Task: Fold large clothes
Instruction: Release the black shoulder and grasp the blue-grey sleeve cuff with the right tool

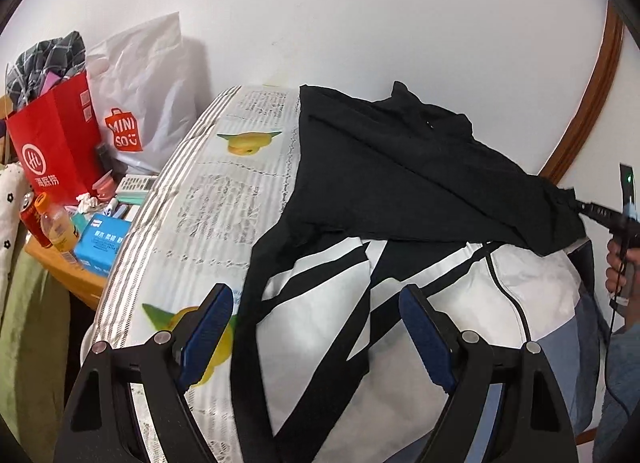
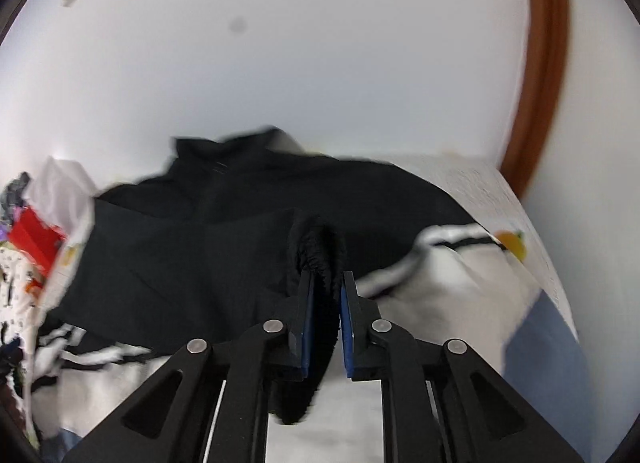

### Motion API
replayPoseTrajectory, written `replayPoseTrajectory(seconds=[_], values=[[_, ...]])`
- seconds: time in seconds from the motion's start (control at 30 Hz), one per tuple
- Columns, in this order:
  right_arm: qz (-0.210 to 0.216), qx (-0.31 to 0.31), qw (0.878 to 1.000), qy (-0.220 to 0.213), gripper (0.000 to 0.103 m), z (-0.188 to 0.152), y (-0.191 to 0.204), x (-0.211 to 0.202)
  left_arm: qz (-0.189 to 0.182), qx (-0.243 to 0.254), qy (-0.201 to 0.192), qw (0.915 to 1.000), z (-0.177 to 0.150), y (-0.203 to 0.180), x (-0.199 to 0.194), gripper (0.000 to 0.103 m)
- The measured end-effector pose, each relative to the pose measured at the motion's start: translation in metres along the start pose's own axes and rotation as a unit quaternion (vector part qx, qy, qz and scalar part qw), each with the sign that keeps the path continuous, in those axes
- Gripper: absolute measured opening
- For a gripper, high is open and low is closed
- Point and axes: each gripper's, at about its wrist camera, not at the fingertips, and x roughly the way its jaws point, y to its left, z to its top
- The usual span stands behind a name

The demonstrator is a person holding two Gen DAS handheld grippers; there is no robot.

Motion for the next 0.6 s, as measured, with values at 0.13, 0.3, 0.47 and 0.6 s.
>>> replayPoseTrajectory(seconds=[0.13,0.3,0.47,0.6], values=[[-0.025,0.01,1.0,-0.003,0.016,-0.007,-0.029,-0.008,-0.001,0.004,0.008,1.0,0.004,-0.011,0.006,0.084],[-0.041,0.021,0.998,-0.031,0.039,-0.027,-0.055,-0.045,-0.008,0.018,0.005,0.9998,0.006,-0.027,0.003,0.084],[-0.072,0.047,0.996,-0.029,0.058,-0.066,-0.092,-0.08,-0.013,0.024,-0.009,0.9996,0.006,-0.037,-0.009,0.084],[-0.103,0.066,0.992,-0.011,0.066,-0.105,-0.123,-0.096,-0.01,0.023,-0.011,0.9996,0.001,-0.039,-0.019,0.084]])
